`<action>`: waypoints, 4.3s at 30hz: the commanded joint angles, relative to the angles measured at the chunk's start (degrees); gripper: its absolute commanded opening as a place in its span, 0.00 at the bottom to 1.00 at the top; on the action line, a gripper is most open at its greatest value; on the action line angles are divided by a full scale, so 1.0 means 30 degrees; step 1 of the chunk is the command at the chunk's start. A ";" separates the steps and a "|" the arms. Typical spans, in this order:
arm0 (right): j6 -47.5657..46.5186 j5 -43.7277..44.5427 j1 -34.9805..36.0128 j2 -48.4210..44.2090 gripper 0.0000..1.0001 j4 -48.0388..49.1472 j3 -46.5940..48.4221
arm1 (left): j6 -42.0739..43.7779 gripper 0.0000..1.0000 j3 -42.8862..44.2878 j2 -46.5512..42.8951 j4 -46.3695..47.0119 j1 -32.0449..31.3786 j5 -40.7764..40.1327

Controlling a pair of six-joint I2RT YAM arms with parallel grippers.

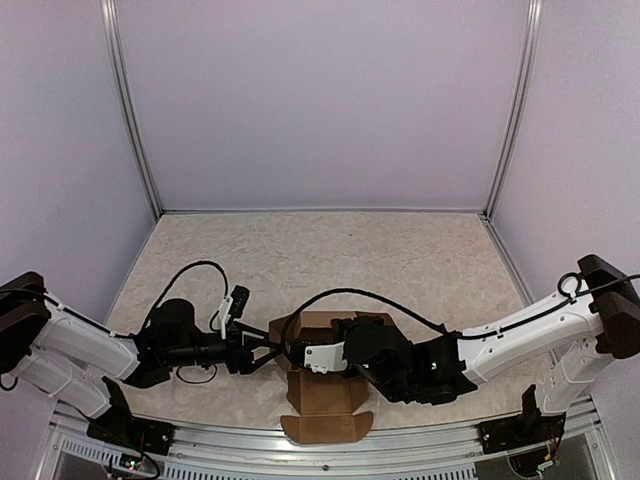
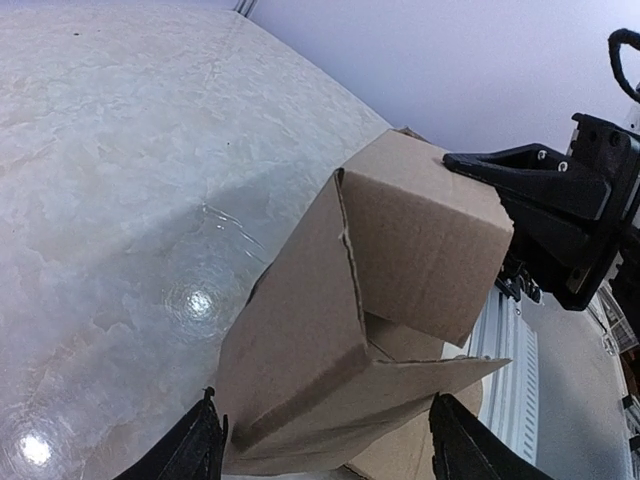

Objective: Fold the paper box

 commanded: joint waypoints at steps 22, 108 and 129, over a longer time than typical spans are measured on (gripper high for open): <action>0.0332 0.1086 -0.0062 0.2011 0.00 -0.0319 0.1119 | 0.0199 0.67 0.1573 0.1394 0.0206 -0.1224 0.0233; 0.9038 0.1013 0.0240 0.3695 0.00 -0.7603 0.3758 | -0.1558 0.49 0.3813 0.2745 -0.4380 -0.8210 -1.4967; 0.1461 0.6199 0.2194 0.4171 0.00 0.4206 0.0483 | -0.1878 0.40 0.4009 0.2805 -0.5126 -0.9150 -1.7284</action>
